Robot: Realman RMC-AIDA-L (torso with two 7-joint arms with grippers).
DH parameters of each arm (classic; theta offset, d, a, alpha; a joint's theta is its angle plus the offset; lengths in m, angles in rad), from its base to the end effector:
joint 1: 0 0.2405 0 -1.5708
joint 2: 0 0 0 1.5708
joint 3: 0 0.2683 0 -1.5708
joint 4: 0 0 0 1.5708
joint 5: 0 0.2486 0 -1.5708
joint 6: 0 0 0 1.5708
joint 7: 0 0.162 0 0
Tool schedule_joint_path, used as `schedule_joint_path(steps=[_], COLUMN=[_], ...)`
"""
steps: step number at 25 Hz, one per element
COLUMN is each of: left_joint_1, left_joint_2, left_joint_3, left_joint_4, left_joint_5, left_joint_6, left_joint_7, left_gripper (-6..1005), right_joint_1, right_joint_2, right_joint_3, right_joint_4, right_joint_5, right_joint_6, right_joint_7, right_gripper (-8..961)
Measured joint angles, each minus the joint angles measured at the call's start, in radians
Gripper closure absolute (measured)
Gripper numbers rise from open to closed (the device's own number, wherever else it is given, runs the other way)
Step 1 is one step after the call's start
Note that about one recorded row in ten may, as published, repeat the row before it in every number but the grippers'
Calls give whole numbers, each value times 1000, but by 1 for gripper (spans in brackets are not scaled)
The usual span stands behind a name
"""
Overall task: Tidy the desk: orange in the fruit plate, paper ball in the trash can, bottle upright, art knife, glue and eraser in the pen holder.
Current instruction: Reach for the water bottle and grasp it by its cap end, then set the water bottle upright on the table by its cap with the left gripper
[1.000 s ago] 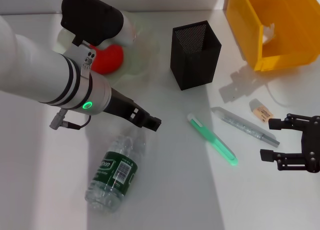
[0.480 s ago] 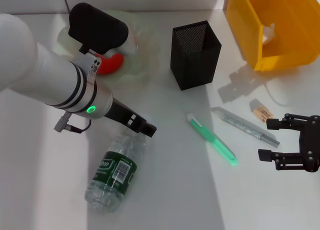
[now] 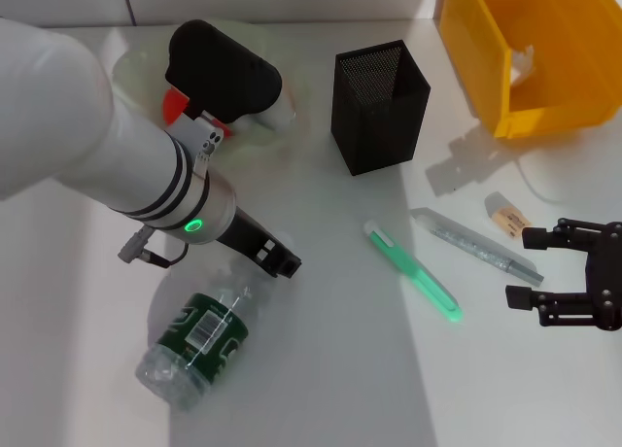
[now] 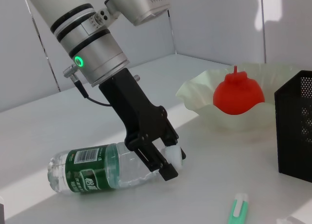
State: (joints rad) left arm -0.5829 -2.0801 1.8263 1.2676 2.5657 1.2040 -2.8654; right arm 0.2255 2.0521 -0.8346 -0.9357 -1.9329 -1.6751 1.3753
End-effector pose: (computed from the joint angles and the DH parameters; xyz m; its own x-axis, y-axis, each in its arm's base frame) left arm -0.1676 0.3809 -0.1198 0.7473 0.6398 -0.1794 0.5114 -0.7262 -0.4594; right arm 0.3382 0.2975 0.0233 0.8473 -0.3308 -0.4156 -0.4389 -0.8766 -0.1972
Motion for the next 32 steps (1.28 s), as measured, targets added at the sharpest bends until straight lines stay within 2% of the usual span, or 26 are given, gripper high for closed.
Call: schedule_joint_path(steps=[5,13,16,17,19,20,21,22,24,25,26,27,32], left_joint_1=[9,89,171,220,220,268,268,300,300,336,336,394,443], left_joint_2=[1,9,9,8,8,8,8,9,9,9,9,9,9], left_joint_3=[13,-12,-91,-134,-134,-172,-172,-202,-202,-241,-241,-329,-394], left_joint_4=[35,209,331,393,393,445,445,475,475,502,502,525,532], left_joint_5=[8,44,29,14,14,-10,-10,-39,-39,-85,-85,-189,-294], left_joint_6=[5,50,70,70,70,69,69,68,68,65,65,58,33], left_joint_7=[0,38,118,161,161,206,206,243,243,289,289,347,417], left_gripper=[523,550,549,549,548,547,547,546,545,545,544,544,541], right_joint_1=[0,0,0,0,1,1,3,5,12,12,15,18,27], right_joint_2=[0,1,1,1,0,0,0,0,-1,-1,-1,-1,-1], right_joint_3=[1,5,13,14,14,14,14,14,14,14,14,14,14], right_joint_4=[0,0,-2,-4,-7,-7,-7,-7,-9,-9,-9,-9,-9], right_joint_5=[0,0,0,0,0,0,0,0,0,0,0,0,0], right_joint_6=[0,0,-2,-3,-4,-4,-4,-4,-5,-5,-6,-6,-9], right_joint_7=[7,9,10,13,20,20,23,24,32,32,34,35,39], right_gripper=[135,136,136,136,136,136,136,136,135,135,135,135,135])
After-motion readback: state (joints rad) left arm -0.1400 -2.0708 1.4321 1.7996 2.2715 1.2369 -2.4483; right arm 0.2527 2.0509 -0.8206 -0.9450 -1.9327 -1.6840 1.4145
